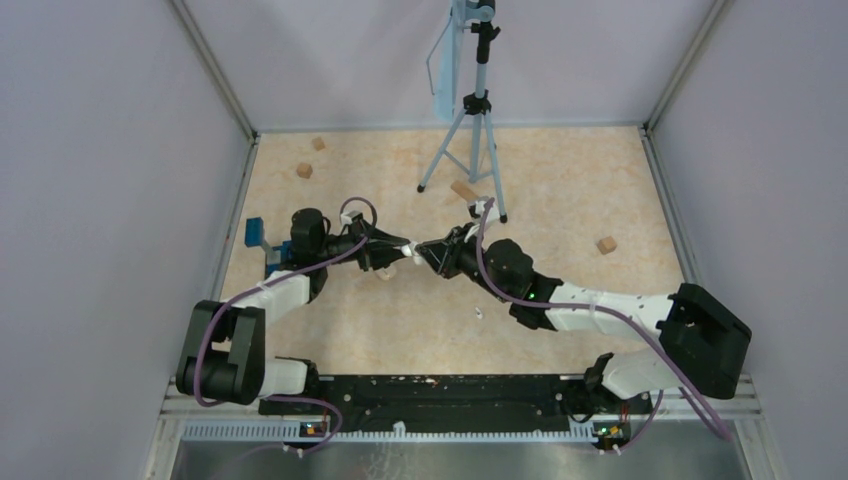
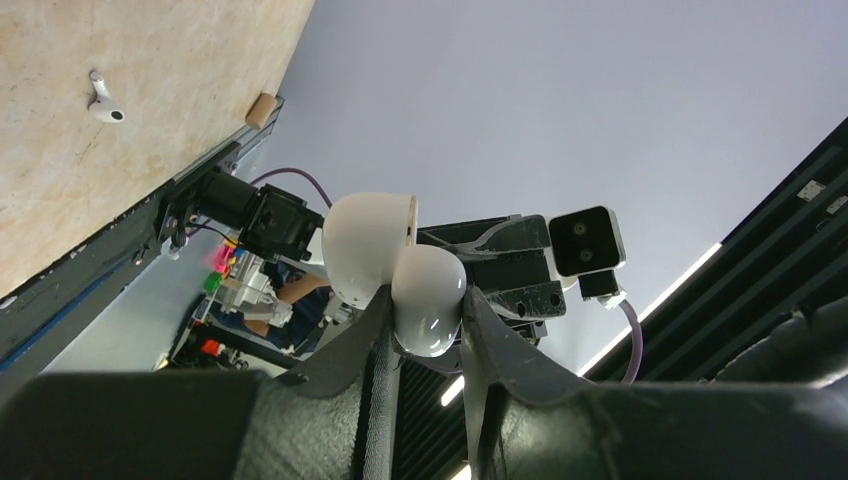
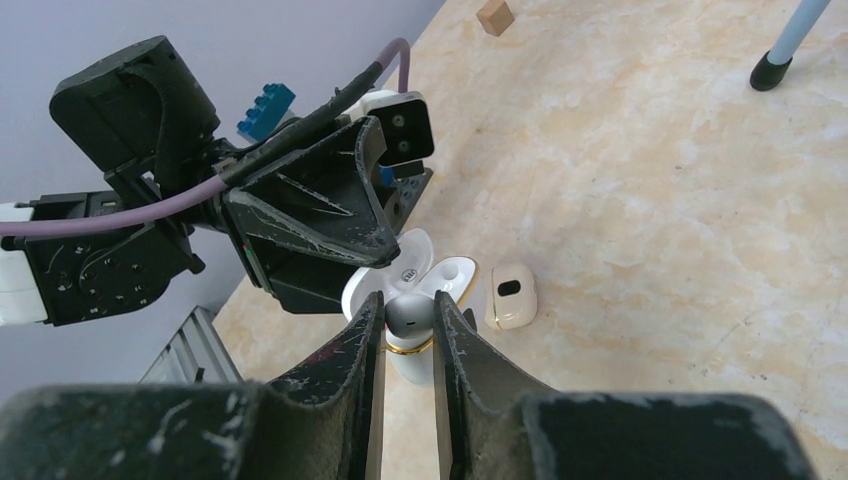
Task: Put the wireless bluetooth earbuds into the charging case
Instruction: Insert the left earbud into the left side groove of the charging case.
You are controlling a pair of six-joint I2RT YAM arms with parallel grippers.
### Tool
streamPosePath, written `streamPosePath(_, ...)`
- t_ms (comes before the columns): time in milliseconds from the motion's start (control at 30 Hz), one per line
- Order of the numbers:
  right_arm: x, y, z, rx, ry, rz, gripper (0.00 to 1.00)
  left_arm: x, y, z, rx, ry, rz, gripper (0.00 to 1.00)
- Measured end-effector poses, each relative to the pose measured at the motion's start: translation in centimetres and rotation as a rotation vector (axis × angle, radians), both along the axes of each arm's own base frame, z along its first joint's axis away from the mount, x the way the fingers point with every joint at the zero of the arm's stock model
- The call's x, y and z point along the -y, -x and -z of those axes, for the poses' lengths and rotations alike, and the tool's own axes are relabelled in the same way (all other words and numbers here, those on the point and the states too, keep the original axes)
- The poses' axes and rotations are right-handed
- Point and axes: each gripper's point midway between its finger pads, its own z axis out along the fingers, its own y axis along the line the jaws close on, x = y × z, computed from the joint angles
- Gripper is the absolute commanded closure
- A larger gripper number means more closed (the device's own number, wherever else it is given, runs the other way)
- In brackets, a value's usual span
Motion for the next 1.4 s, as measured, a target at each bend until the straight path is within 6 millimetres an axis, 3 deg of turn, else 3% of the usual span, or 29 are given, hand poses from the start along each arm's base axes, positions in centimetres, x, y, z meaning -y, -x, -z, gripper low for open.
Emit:
streamPosePath(633, 0.1, 1.1, 0.4, 0.024, 0.061, 0.009, 0.97, 0.0, 0.8, 0.5, -0.017, 0.003, 0.027, 1.0)
streamPosePath(933, 0.1, 1.6, 0.3, 0.025, 0.07, 0.016, 0.84, 0.0, 1.0, 0.5, -0.015, 0.006, 0.04, 1.0)
streamPosePath(1400, 0.1, 1.7, 0.2, 0.034, 0.083, 0.016, 0.77, 0.0, 1.1, 0.5, -0.008, 0.004, 0.044, 1.0)
